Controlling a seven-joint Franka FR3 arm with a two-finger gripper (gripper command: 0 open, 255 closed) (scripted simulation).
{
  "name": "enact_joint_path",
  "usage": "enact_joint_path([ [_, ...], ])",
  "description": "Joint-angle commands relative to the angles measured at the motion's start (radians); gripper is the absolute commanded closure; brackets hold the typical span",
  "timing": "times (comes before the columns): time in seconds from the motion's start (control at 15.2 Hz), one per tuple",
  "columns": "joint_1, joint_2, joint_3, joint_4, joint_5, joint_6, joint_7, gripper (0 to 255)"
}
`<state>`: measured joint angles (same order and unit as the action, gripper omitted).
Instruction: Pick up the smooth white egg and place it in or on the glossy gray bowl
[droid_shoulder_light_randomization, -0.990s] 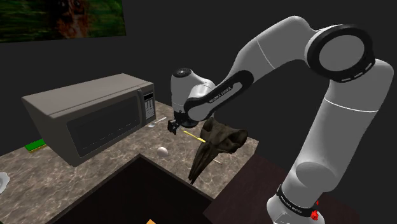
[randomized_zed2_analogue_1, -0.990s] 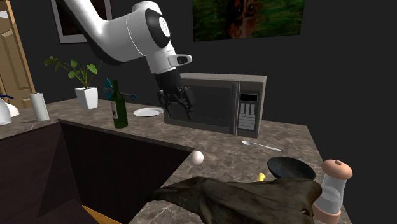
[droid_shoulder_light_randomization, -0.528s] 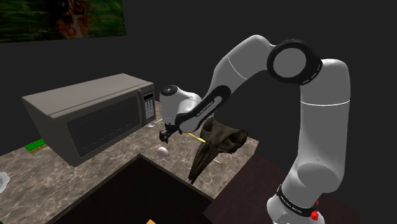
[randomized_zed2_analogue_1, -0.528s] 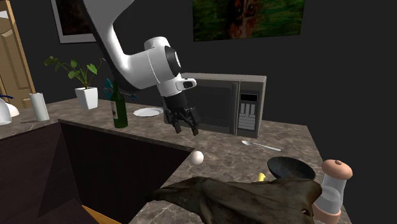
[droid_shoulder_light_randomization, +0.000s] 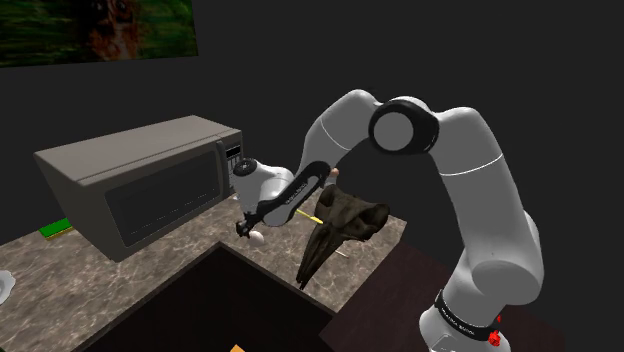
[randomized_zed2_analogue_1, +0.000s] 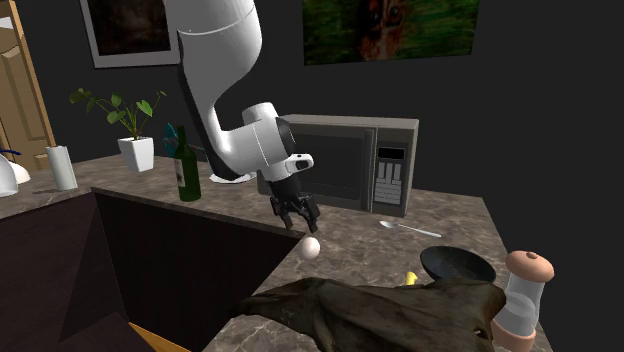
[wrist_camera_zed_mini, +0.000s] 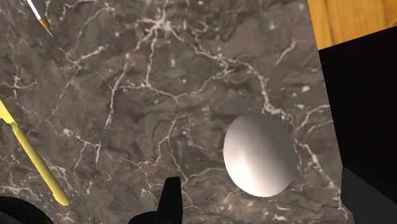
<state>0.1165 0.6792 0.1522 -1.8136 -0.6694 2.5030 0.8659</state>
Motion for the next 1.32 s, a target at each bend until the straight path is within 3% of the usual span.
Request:
enact_joint_path([
  [0.0,0.016,0.083,-0.012,0.086,-0.008,-0.006,0.003,0],
  [0.13,0.028,0.145,-0.020,0.152,-0.011,-0.013,0.003,0],
  [0.59,0.027,0.231,-0.041,0.208,-0.026,0.023,0.007,0],
  [1.12,0.027,0.238,-0.043,0.213,-0.027,0.025,0.007,0],
  [1.19,0.027,0.238,-0.043,0.213,-0.027,0.025,0.007,255],
  [1.25,0.027,0.238,-0.043,0.213,-0.027,0.025,0.007,255],
])
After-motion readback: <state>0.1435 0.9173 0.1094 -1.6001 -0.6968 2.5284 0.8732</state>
